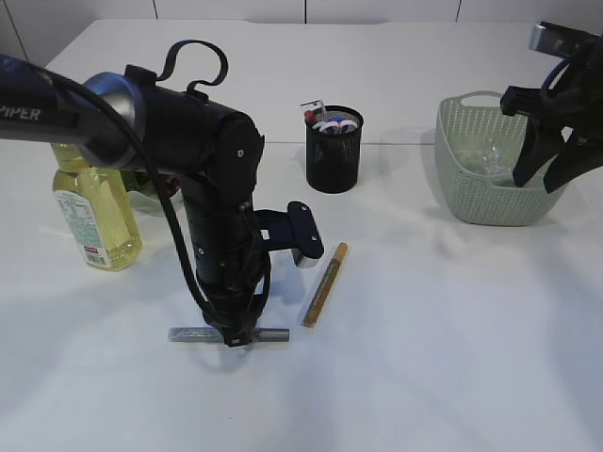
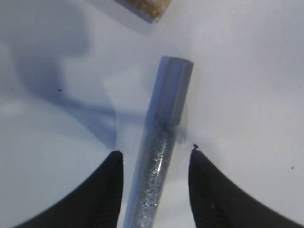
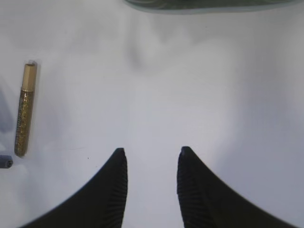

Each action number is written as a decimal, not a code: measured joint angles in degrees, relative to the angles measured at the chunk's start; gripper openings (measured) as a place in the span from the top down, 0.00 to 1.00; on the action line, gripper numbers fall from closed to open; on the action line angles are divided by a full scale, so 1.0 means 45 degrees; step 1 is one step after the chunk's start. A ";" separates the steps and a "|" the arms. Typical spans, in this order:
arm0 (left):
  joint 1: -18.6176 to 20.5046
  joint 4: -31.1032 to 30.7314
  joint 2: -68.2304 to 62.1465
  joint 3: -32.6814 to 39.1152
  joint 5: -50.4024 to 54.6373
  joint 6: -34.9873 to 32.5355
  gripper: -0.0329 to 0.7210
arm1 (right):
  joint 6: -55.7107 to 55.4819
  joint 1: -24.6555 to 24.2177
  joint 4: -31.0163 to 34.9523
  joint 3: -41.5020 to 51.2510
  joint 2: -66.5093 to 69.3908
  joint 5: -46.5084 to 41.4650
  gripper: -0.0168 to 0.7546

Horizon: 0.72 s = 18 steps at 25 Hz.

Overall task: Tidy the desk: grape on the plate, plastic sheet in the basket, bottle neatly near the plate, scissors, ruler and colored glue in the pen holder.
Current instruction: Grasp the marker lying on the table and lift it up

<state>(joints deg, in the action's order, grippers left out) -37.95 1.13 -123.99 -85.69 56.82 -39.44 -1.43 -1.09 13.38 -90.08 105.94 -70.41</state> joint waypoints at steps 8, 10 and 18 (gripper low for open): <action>0.0000 0.0072 -0.0021 0.0000 0.0000 0.0000 0.54 | 0.0000 0.0000 0.0000 0.0000 0.0000 0.0000 0.60; 0.0000 0.0149 -0.0050 0.0000 -0.0020 0.0000 0.54 | 0.0000 0.0000 0.0000 0.0000 0.0000 0.0000 0.60; 0.0000 0.0240 -0.0083 0.0000 -0.0020 0.0000 0.54 | 0.0021 0.0000 0.0000 0.0000 0.0000 0.0000 0.60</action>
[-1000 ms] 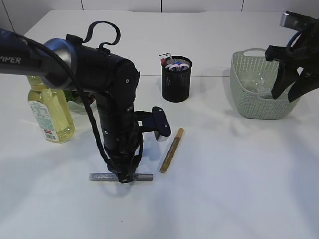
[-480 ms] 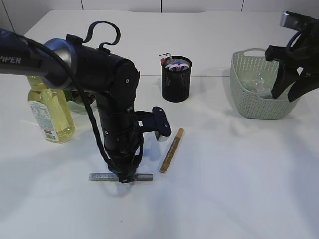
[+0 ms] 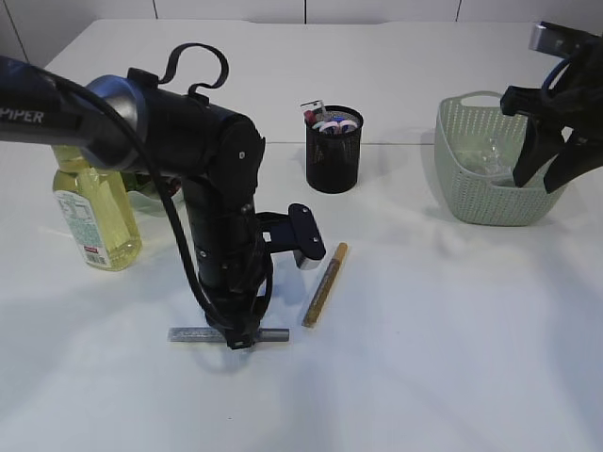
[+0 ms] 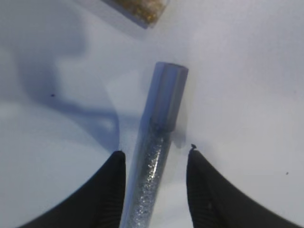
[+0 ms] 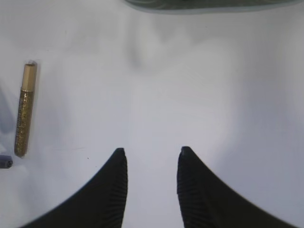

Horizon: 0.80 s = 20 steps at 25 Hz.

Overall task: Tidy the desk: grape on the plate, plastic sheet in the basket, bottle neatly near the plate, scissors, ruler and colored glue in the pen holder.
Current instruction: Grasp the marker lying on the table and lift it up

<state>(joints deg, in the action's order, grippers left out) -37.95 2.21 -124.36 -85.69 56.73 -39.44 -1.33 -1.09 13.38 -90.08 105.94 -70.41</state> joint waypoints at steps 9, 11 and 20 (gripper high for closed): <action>0.0000 0.0029 -0.0248 0.0000 -0.0024 0.0000 0.54 | 0.0000 0.0000 0.0000 0.0000 0.0000 0.0000 0.60; 0.0000 0.0029 -0.0265 0.0000 -0.0024 0.0000 0.54 | 0.0000 0.0000 0.0000 0.0000 0.0000 0.0000 0.60; 0.0000 0.0029 -0.0444 0.0000 -0.0099 0.0000 0.61 | 0.0027 0.0000 0.0000 0.0000 0.0000 0.0000 0.60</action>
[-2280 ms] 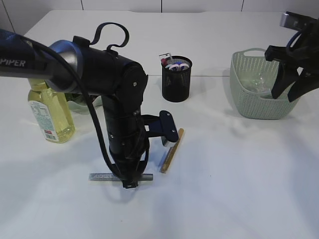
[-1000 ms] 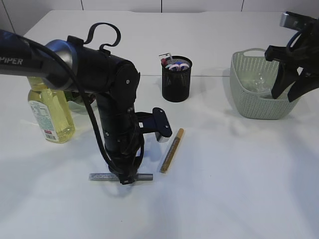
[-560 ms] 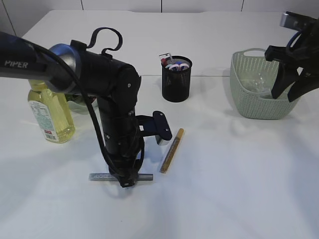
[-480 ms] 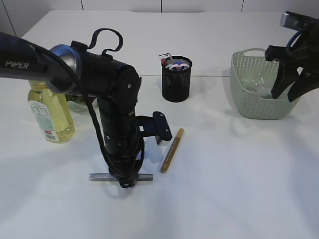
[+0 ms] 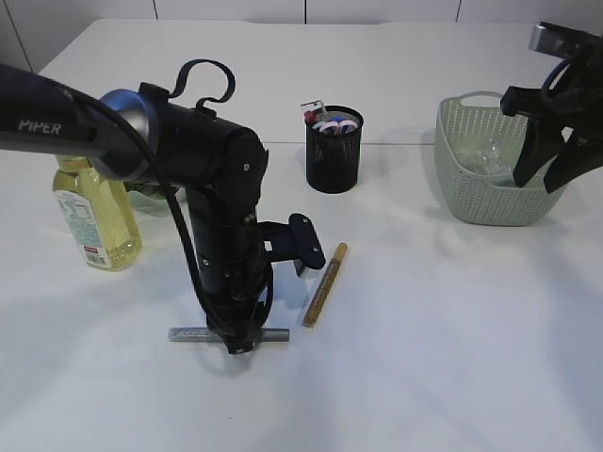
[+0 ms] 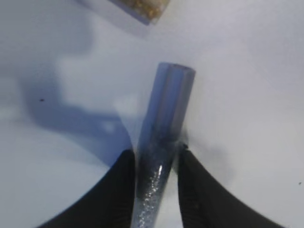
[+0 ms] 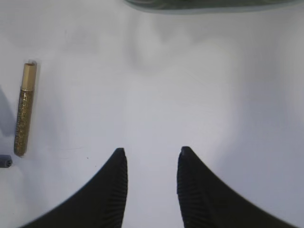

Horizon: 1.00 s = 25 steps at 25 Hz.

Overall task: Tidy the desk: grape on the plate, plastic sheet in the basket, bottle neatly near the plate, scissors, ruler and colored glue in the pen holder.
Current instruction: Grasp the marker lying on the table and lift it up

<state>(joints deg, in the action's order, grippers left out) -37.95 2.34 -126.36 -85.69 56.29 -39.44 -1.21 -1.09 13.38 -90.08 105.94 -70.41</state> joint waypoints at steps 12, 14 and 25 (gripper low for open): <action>0.0000 0.0236 0.0000 -0.0067 0.0018 0.1888 0.91 | 0.0000 0.0000 0.0000 0.0000 0.0000 0.0000 0.60; 0.0026 0.0298 0.0025 -0.0067 0.0018 0.2752 0.91 | 0.0000 0.0000 0.0000 0.0000 0.0000 0.0000 0.60; 0.1498 0.3442 0.1136 -0.1307 0.2008 0.6072 0.91 | 0.0024 0.0000 0.0000 0.0000 0.0000 0.0000 0.60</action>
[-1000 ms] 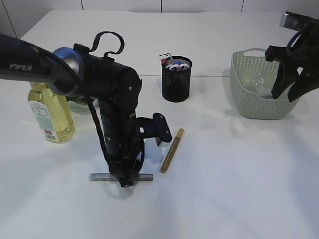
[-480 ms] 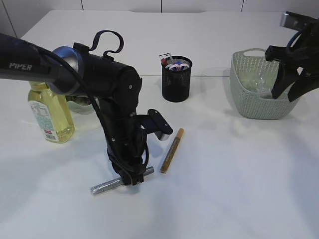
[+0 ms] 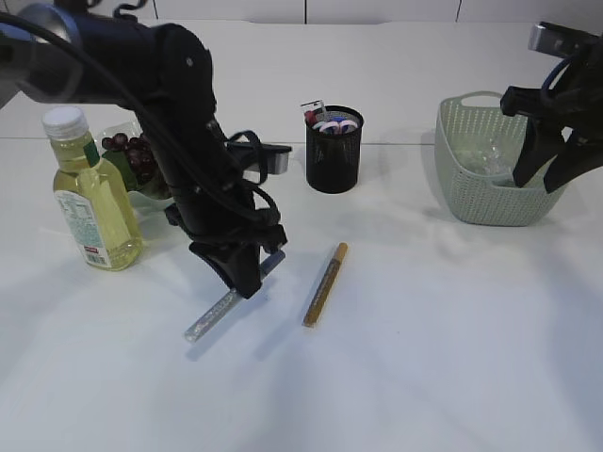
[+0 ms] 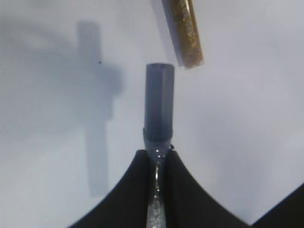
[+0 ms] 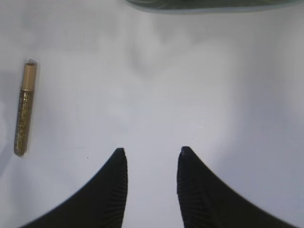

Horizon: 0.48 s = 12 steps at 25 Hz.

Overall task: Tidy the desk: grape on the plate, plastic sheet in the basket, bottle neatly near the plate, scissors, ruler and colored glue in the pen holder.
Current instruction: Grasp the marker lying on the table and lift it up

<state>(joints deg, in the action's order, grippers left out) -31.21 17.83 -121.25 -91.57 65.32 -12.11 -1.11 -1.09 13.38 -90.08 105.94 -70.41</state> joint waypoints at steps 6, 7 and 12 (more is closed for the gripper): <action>0.0560 0.0485 0.0784 -0.0047 0.0737 0.0105 0.91 | 0.0000 0.0000 0.0000 0.0000 0.0000 0.0000 0.60; 0.0560 0.0485 0.0915 -0.0047 0.0704 0.0105 0.91 | 0.0000 0.0000 0.0000 0.0000 0.0000 0.0000 0.60; 0.0560 0.0439 0.1858 0.1047 -0.0553 0.0105 0.91 | 0.0000 0.0000 0.0000 0.0000 0.0000 0.0000 0.60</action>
<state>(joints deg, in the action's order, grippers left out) -28.69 19.80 -112.89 -86.86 62.83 -11.64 -1.11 -1.09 13.38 -90.08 105.94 -70.41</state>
